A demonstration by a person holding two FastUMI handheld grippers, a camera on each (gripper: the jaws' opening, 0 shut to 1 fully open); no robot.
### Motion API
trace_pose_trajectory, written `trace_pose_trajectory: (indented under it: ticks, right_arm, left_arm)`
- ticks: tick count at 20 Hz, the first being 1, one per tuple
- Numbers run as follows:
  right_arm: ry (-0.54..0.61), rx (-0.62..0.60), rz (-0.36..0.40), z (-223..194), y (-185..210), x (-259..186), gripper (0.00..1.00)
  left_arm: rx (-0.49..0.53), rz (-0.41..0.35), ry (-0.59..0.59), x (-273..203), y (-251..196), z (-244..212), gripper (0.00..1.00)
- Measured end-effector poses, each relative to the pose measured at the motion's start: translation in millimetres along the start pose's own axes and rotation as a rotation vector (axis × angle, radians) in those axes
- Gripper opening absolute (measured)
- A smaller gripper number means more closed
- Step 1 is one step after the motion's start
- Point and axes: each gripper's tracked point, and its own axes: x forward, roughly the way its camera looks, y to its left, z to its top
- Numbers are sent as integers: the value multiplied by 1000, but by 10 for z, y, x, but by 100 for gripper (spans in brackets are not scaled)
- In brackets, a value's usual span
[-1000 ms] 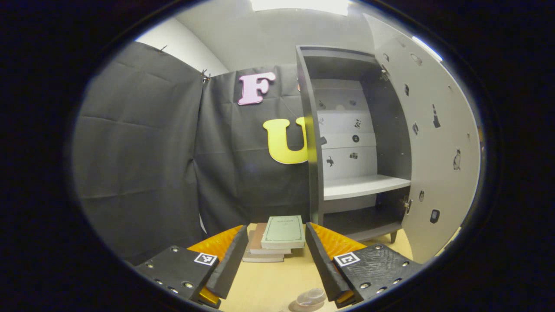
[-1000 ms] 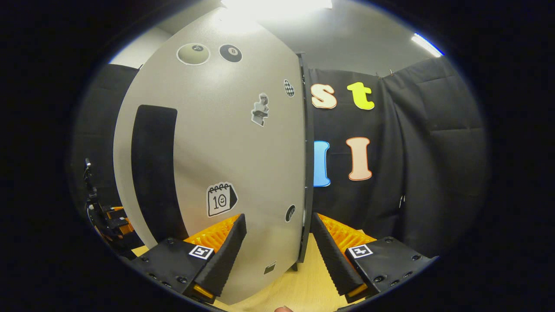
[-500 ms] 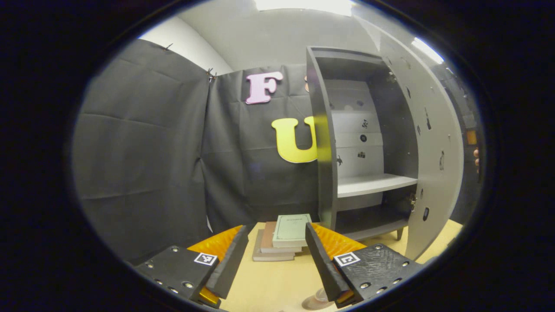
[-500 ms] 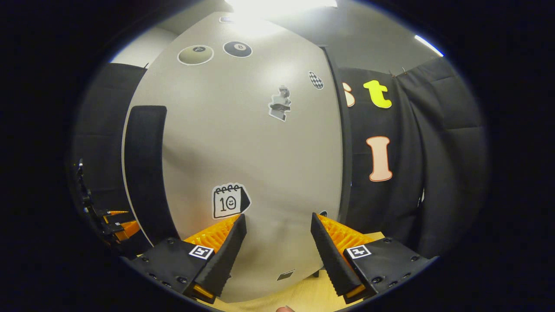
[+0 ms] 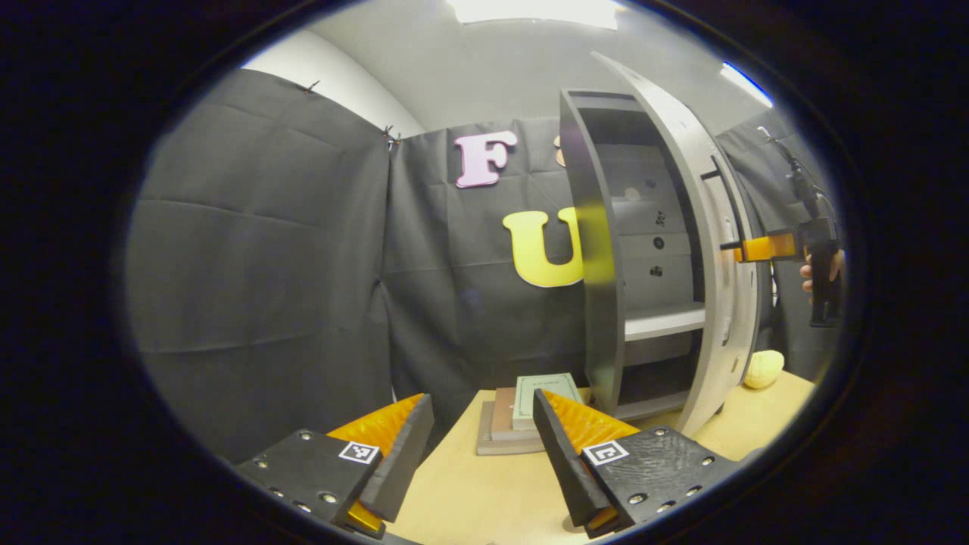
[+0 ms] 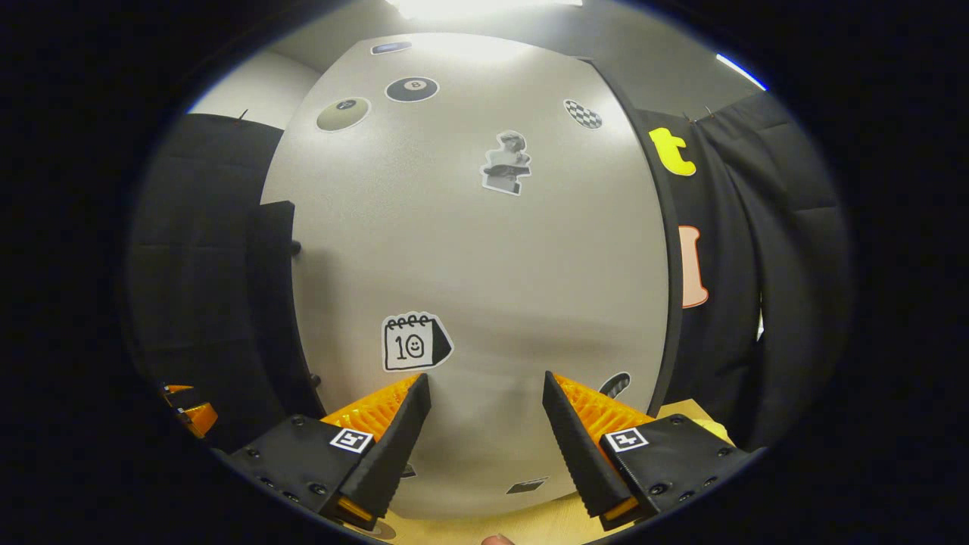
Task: Open the cabinet door with the right hand, grasp the bottle in the cabinet with the left hand and place it on the coaster, then close the cabinet door with the right hand.
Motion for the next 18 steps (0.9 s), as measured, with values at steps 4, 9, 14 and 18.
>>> trace_pose_trajectory:
  ticks: [4,9,14,18]
  right_arm:
    - [5,48,-18,-102,76,145,95]
    - [14,73,-32,-178,76,262,92]
    - [5,55,-38,-204,131,229,92]
    - [2,60,-31,-198,89,224,98]
  left_arm:
    - [-5,24,1,-37,185,-69,85]
    - [-12,22,11,-68,208,-106,80]
    - [5,20,20,-85,175,-27,84]
    - [24,13,17,-61,-39,62,85]
